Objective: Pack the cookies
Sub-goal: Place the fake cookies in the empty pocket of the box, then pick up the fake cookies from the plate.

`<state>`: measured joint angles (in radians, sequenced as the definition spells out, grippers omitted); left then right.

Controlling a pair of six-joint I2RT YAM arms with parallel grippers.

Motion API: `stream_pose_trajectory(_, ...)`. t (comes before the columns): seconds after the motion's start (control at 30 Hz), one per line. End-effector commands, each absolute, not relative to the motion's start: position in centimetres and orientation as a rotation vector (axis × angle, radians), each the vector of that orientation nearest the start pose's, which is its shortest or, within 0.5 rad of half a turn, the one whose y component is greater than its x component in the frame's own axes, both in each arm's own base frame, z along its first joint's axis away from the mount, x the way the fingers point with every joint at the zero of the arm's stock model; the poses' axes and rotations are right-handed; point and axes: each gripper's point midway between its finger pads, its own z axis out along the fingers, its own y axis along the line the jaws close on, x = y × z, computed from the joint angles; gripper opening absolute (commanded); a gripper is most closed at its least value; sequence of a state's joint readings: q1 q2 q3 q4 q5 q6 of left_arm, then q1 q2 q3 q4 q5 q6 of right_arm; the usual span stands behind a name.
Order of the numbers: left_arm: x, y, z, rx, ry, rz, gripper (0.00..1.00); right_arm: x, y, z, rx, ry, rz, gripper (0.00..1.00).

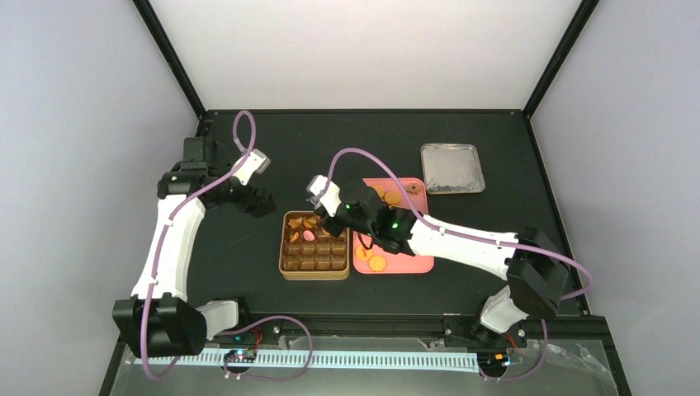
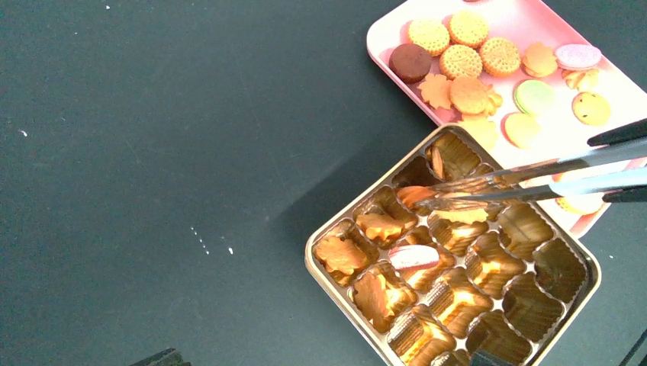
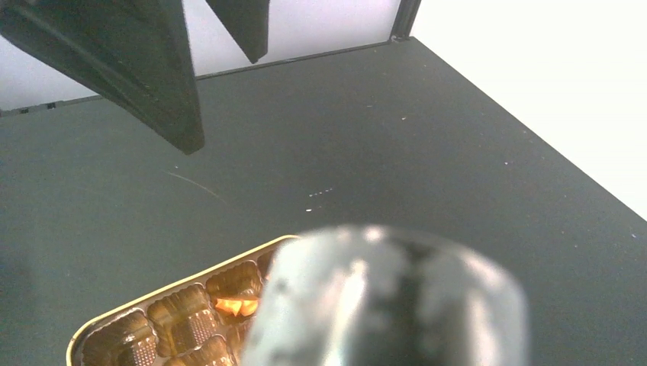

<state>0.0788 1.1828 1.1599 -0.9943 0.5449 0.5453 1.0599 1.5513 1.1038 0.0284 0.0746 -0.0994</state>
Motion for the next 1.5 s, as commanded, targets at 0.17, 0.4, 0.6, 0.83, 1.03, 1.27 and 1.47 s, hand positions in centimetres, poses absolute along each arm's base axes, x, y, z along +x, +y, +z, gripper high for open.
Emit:
stream_pose_trajectory(0.17,29.5,-6.8,23.3,0.742,2.298,-0.463,0.99,24.6,42.7,23.7,-1.056,1.694,0.623,0.10)
stream_pose_trajectory(0.4,29.4,-6.9,23.4,0.747,2.288,-0.457,0.99,24.5,41.8,24.1,-1.022,1.706,0.626,0.29)
stream_pose_trajectory(0.6,29.3,-6.9,23.5,0.750,2.283,-0.452,0.99,24.9,40.3,25.7,-0.954,1.708,0.641,0.34)
stream_pose_trajectory(0.83,29.3,-6.8,23.8,0.764,2.275,-0.435,0.99,25.8,36.5,26.5,-0.824,1.748,0.609,0.34)
stream_pose_trajectory(1.03,29.4,-7.0,24.1,0.769,2.267,-0.455,0.99,26.8,30.7,24.1,-0.681,1.844,0.520,0.35)
stream_pose_trajectory(1.27,29.5,-7.3,24.2,0.777,2.252,-0.476,0.99,28.2,25.1,21.3,-0.536,1.927,0.419,0.36)
stream_pose_trajectory(1.47,29.4,-7.3,24.3,0.776,2.251,-0.476,0.99,28.4,25.5,20.7,-0.541,1.945,0.447,0.38)
